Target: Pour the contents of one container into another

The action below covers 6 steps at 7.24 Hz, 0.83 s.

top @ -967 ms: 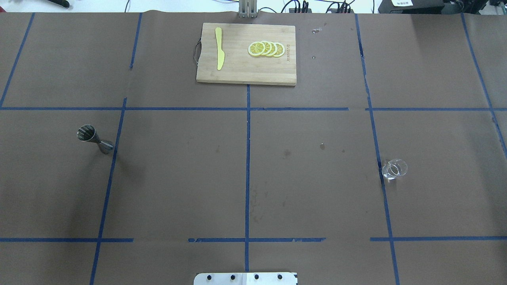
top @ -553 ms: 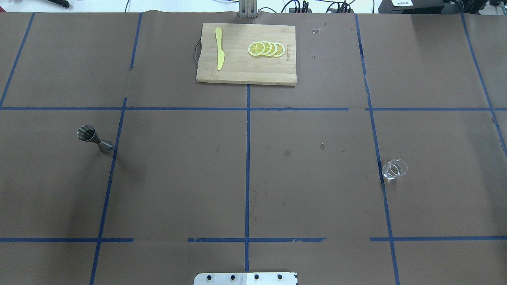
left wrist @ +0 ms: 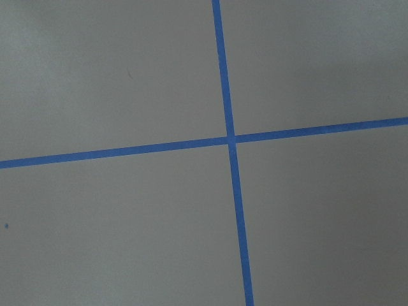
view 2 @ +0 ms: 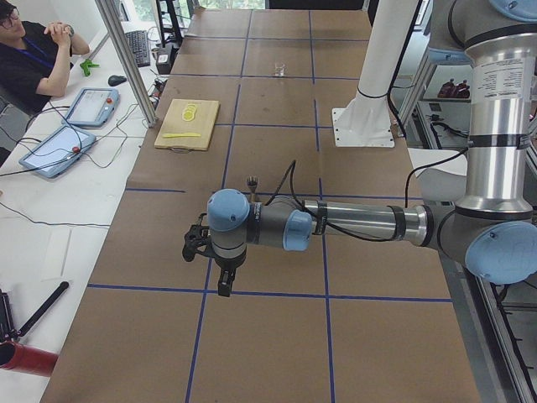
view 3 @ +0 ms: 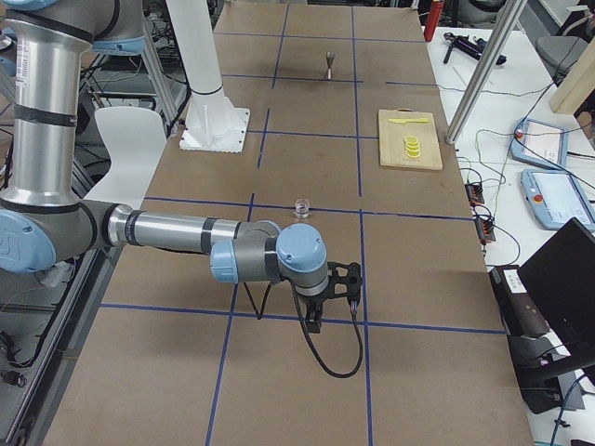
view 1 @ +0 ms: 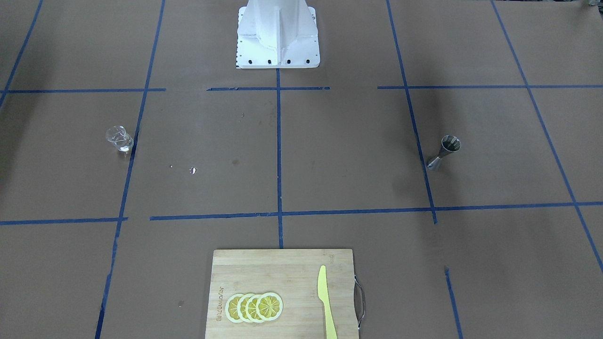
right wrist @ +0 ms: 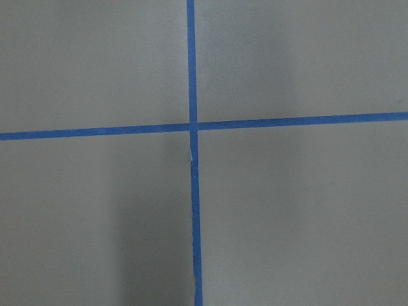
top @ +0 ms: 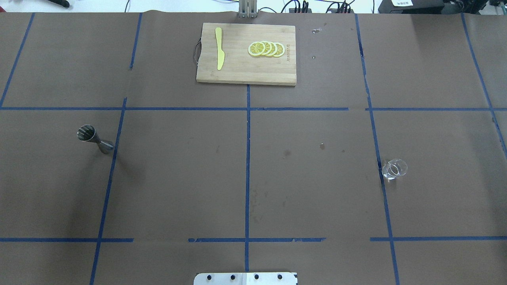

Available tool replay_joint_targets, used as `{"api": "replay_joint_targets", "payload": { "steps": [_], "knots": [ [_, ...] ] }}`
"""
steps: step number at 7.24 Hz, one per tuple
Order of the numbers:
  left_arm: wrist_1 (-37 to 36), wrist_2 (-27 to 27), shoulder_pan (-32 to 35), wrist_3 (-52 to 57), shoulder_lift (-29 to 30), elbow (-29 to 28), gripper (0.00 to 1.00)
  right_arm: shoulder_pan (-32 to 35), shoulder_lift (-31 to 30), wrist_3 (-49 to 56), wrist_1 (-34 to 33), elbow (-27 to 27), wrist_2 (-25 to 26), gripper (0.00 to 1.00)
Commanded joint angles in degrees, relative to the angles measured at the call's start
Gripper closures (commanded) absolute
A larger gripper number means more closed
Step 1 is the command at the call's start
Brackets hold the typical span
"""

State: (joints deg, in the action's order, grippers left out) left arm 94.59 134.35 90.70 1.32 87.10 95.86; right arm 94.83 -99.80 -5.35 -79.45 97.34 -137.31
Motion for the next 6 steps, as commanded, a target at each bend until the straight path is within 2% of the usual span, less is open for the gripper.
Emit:
{"api": "replay_joint_targets", "payload": {
  "steps": [1, 6],
  "knots": [
    [0.07, 0.03, 0.0, 0.09, -0.09, -0.06, 0.0, 0.0, -0.13, 0.07, 0.0, -0.14, -0.07, 0.0],
    [0.16, 0.03, 0.0, 0.09, -0.09, -0.23, 0.0, 0.0, -0.48, 0.07, 0.0, -0.14, -0.85, 0.0]
  ]
}}
